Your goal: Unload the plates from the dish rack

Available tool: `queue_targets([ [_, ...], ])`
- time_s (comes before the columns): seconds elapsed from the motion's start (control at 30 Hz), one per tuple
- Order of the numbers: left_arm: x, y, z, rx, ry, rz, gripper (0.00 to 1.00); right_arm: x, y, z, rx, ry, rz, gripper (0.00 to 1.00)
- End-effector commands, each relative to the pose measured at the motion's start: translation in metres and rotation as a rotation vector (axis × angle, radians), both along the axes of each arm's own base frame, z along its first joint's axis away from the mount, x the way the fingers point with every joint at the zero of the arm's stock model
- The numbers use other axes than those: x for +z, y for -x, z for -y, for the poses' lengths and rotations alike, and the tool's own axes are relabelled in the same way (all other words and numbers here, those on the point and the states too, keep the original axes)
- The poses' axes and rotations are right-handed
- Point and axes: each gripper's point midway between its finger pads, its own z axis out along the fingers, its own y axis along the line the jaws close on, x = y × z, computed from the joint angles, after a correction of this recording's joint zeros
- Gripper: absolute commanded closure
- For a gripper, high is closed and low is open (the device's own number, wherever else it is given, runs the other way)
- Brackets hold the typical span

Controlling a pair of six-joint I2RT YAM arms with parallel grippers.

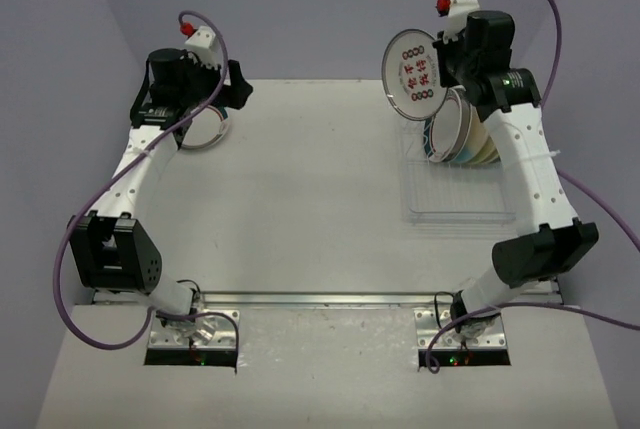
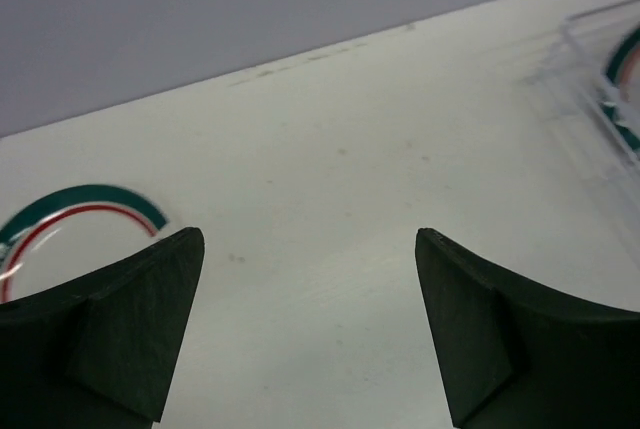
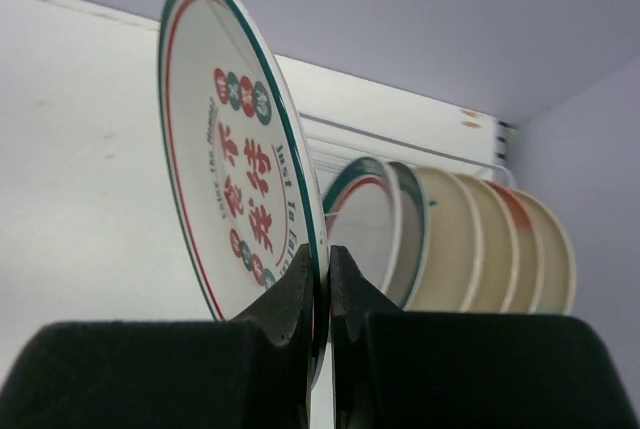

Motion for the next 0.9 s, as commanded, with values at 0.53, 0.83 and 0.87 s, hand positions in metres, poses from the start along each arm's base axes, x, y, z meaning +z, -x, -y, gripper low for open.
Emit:
queue_targets([
  [0.53, 0.039, 0.096, 0.118, -0.671, 0.472, -0.247, 0.47, 0.030, 0.074, -0.209, 0.758, -0.503, -0.072, 1.00],
  [0.83, 0.031, 0.099, 0.101, -0.602, 0.512, -0.241, 0.26, 0.022, 0.070, -0.204, 0.712, -0.488, -0.084, 1.00],
  [0.87, 0.036, 0.094, 0.092, -0.584, 0.537, -0.214, 0.24, 0.019, 0.072, -0.201, 0.705, -0.477, -0.083, 1.00],
])
